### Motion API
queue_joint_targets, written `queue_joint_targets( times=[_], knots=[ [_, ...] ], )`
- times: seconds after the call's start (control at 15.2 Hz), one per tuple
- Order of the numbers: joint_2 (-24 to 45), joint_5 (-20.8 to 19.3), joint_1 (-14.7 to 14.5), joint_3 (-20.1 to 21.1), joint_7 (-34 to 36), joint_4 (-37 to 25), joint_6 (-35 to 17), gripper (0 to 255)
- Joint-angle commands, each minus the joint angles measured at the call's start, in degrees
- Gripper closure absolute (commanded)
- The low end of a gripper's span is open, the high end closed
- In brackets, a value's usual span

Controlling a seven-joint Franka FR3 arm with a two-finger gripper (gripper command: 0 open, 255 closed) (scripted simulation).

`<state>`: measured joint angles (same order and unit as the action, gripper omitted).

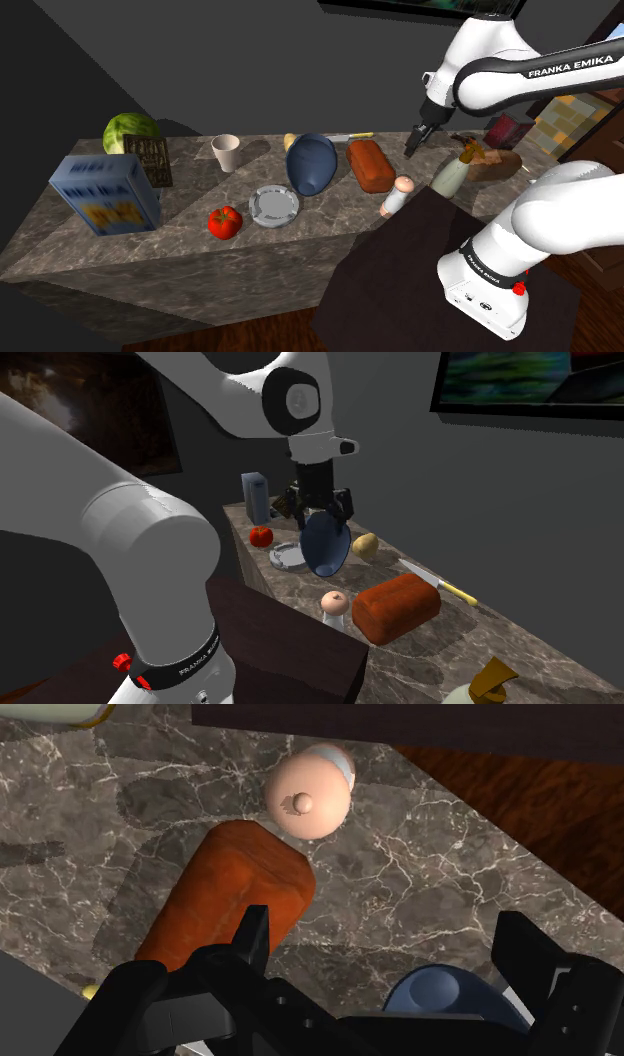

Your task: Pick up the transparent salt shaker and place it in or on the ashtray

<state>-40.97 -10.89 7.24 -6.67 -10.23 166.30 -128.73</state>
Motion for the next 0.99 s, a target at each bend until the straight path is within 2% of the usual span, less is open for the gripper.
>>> queue_joint_targets(
  times=[0.0, 0.26, 0.59, 0.92],
  knots=[
    [3.29, -1.37, 1.1, -1.13, -0.55, 2.21, -5.72, 0],
    [13.21, -4.26, 3.46, -3.23, -1.4, 4.19, -17.72, 0],
    [29.22, -8.32, 6.72, -5.08, -1.54, 3.75, -33.46, 0],
    [35.72, -10.55, 7.92, -4.85, 0.06, 3.0, -39.25, 0]
  ],
)
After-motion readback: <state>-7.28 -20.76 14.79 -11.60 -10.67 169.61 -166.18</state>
